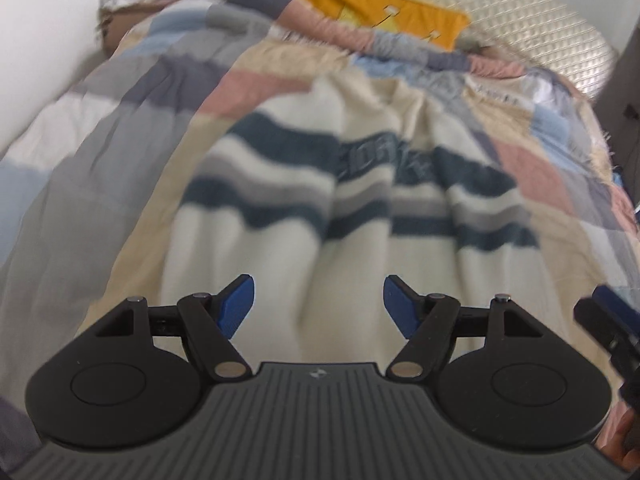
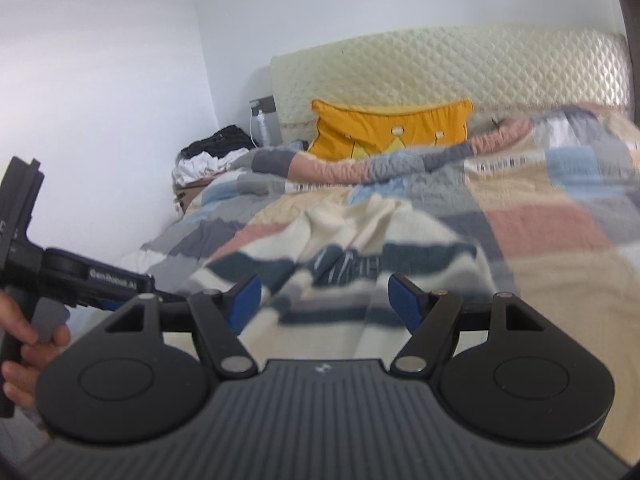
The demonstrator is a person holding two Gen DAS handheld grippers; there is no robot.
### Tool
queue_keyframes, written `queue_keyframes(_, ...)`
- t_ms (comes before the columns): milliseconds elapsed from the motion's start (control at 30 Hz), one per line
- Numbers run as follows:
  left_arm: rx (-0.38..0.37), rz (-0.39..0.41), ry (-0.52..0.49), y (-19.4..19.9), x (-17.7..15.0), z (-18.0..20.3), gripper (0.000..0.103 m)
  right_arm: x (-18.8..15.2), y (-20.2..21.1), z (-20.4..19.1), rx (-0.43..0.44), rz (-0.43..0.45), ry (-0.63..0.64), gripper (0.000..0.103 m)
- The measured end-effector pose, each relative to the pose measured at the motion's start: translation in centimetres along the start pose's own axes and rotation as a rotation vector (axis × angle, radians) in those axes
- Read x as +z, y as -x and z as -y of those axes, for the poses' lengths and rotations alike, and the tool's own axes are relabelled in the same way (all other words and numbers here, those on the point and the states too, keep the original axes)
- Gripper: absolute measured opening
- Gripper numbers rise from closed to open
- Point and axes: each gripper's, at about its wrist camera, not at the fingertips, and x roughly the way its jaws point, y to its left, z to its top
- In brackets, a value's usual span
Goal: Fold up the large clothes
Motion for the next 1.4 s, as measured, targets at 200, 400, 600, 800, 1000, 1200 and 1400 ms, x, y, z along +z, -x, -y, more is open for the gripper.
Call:
queue_keyframes(200, 0.007, -0.096, 0.017, -1.3, -2.4, -2.5, 0.075, -3.7, -1.7, -0.3, -0.006, -0.144, -0.006, 0.072)
queue_keyframes(400, -0.009, -0.146, -0.008, -1.3, -4.9, -2.2, 0.068, -5.1, -3.1, -0.4, 0.042, -0.207, -0.04, 0.072)
queue_keyframes(600, 0.038, -0.158, -0.057, -1.7, -6.1, -1.3, 0.051, -5.5, -4.8, -0.2, 0.047, -0.232, -0.037, 0.072)
queue_keyframes(800, 0.025, -0.196, -0.026, -1.7, -4.6, -3.4, 0.019, -6.2, -7.0, 0.2, 0.004, -0.276, 0.023, 0.072)
queue_keyframes(1000, 0.056, -0.088, 0.078, -0.1, 1.0, -7.2, 0.014, -6.2, -7.3, 0.9, -0.008, -0.29, -0.004, 0.072)
queue_keyframes(1200, 0.24, 0.102, 0.123, 3.2, 10.7, -13.6, 0.013, -6.4, -7.6, 1.1, -0.04, -0.302, 0.013, 0.072)
queue_keyframes(1400, 0.39, 0.305, 0.207, 6.0, 19.1, -20.9, 0.013, -6.2, -7.6, 1.4, -0.051, -0.292, 0.019, 0.072)
